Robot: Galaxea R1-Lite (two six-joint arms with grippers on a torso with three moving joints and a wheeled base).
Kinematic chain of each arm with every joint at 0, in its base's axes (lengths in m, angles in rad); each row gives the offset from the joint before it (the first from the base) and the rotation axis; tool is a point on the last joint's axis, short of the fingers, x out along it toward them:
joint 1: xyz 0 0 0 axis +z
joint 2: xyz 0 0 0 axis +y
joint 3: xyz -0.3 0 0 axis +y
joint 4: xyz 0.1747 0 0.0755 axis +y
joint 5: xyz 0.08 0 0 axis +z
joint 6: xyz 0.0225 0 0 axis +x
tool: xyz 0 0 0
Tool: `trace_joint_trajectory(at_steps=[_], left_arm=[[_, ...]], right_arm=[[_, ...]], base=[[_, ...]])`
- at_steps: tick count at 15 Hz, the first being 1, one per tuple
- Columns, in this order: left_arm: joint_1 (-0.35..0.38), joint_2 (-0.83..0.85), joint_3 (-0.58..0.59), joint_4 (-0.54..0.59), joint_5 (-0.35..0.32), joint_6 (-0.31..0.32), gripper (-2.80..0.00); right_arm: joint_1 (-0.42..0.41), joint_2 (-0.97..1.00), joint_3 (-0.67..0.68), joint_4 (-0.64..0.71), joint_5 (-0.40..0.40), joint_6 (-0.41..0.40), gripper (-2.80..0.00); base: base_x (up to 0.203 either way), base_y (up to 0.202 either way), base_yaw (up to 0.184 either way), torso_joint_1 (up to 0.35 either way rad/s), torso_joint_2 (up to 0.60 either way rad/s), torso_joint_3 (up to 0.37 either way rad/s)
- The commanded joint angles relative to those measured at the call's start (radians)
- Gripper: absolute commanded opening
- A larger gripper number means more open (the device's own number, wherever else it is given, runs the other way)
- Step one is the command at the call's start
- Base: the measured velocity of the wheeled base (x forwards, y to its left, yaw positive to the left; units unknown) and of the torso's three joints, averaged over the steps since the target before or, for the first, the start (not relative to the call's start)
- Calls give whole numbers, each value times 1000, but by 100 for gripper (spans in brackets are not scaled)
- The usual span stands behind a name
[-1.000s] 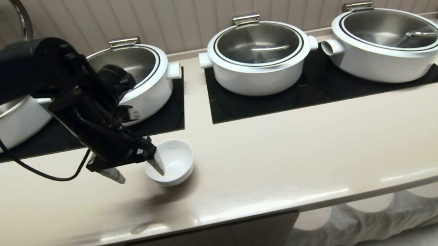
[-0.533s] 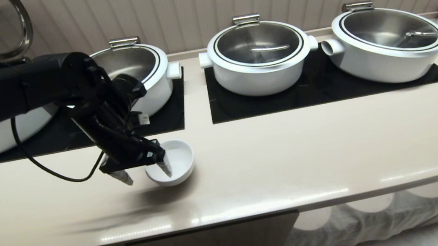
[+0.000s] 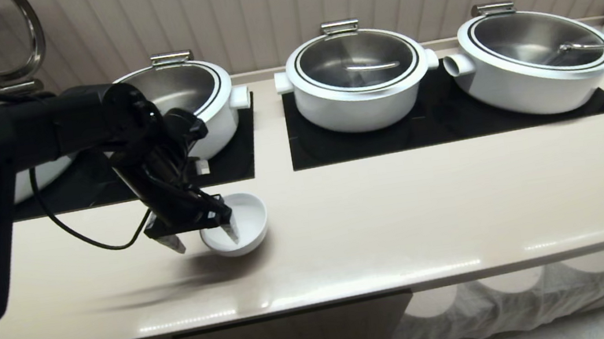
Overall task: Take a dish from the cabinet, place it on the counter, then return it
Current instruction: Pick up the bowl from the table
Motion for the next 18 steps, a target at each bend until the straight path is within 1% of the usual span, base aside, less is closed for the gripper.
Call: trace_joint_trajectory(at_steps=[1,3,6,8,10,13,18], left_arm=[[4,5,0,5,-1,-2,0],[4,4,0,4,-1,-2,0],[7,2,0,-39,1,-3,0],[15,1,0,-45,1,-2,0],[34,1,0,-45,2,1,0],[65,0,0,-45,1,24,0],[55,-3,-1,-45,-9,23,0]], right_arm=[[1,0,0,0,0,-1,-280],[0,0,0,0,0,0,-280],[0,0,0,0,0,-2,-280],[0,0,0,0,0,0,-280],[1,0,0,0,0,0,-280],[0,0,0,0,0,-2,-280],[0,0,0,0,0,0,-280]], base=[[0,0,0,0,0,0],[0,0,0,0,0,0],[0,0,0,0,0,0],[0,0,0,0,0,0],[0,0,0,0,0,0],[0,0,0,0,0,0],[0,0,0,0,0,0]])
